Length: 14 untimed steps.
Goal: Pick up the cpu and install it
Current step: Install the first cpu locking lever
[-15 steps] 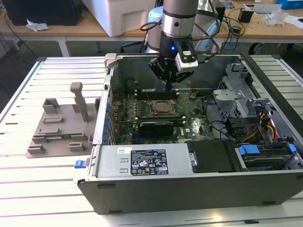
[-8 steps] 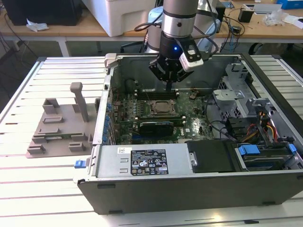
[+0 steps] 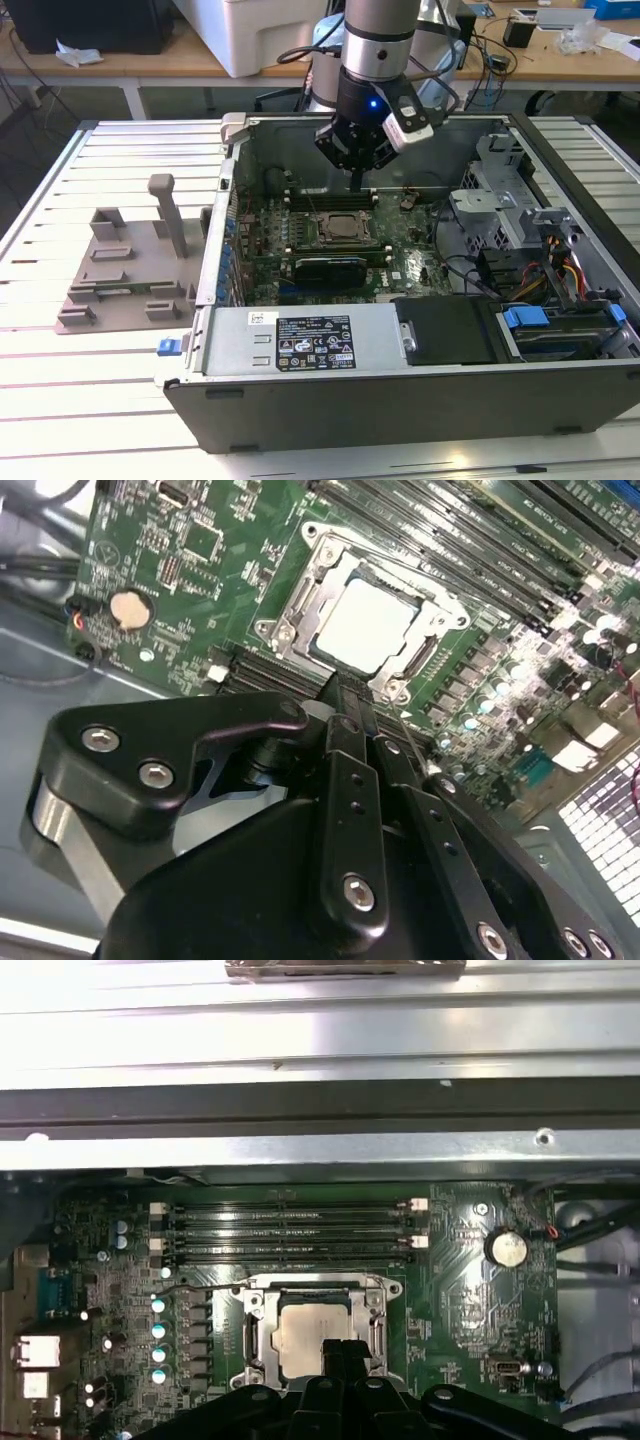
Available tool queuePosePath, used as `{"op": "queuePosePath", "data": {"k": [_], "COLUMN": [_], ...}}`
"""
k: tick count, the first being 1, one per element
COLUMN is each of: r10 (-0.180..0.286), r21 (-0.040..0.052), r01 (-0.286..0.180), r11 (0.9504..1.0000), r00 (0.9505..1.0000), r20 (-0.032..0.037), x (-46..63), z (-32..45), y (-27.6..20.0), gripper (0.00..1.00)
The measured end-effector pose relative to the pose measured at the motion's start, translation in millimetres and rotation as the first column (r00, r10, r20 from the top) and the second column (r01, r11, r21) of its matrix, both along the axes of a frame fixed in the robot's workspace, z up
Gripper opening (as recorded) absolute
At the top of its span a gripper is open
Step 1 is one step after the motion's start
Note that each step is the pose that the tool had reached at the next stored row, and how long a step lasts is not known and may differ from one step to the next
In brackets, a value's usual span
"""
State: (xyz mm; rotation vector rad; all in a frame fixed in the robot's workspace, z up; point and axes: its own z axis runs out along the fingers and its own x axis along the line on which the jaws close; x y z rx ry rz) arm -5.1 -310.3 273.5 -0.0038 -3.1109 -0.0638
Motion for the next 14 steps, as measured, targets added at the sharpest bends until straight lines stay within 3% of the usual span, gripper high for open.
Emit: {"op": "queuePosePath", "data": {"k": [4,9,14], "r10": [0.038,0.038,0.038], "r21": [0.0000,0.0000,0.0000], "r01": [-0.038,-0.038,-0.038], "r11": [0.9993,0.9993,0.9993], "r00": [0.9993,0.9993,0.9993], "r20": [-0.0001,-0.0001,0.0006], "x": [0.0,-0.8,-30.2], "z": [0.1,0.0,0.0], "y": [-0.1,0.0,0.0], "gripper": [0.11,0.11,0.11]}}
